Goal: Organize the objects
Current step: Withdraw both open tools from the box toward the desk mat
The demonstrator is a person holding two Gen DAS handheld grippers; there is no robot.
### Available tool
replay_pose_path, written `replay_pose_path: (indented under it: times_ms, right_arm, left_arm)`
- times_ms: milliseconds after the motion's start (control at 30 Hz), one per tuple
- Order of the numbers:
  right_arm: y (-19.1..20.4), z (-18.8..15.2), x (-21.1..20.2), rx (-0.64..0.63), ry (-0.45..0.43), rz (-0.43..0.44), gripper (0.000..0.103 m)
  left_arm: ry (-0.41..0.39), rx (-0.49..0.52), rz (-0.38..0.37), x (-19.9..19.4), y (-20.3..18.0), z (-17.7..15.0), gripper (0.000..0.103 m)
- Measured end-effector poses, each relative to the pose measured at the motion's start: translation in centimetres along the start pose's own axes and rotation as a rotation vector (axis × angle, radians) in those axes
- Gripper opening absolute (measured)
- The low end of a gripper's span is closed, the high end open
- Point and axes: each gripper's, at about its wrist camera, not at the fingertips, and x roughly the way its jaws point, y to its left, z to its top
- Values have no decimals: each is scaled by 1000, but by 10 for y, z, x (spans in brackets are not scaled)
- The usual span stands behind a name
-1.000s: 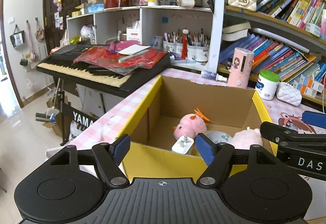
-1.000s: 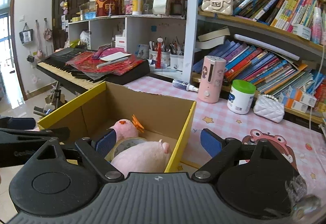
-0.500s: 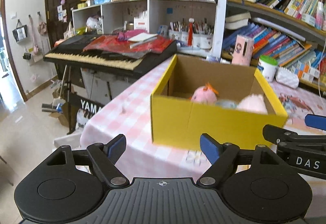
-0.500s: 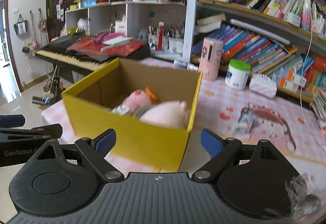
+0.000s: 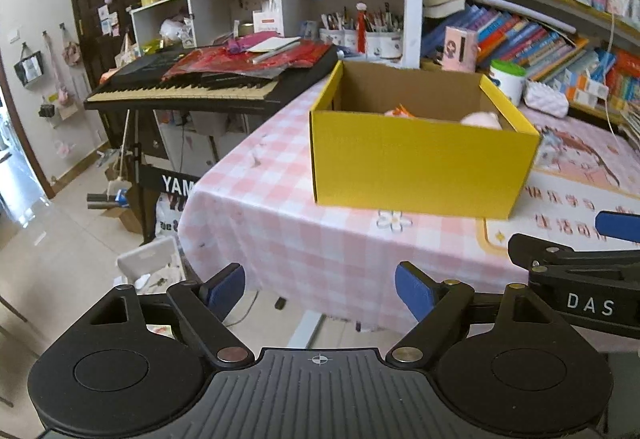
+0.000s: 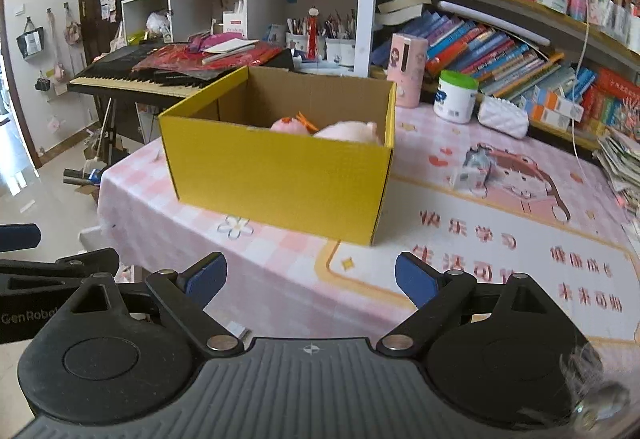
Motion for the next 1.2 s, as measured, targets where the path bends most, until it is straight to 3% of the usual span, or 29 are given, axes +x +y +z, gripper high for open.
replay_pose_path:
  times_ms: [467, 1200]
  right_arm:
    - [-9, -31, -28, 54, 51, -98, 93]
    - [-74, -41, -50, 168, 49, -290, 94]
  left_arm:
    - [40, 70, -99, -13, -13, -22, 85]
    - [12, 203, -278, -1, -82, -5, 85]
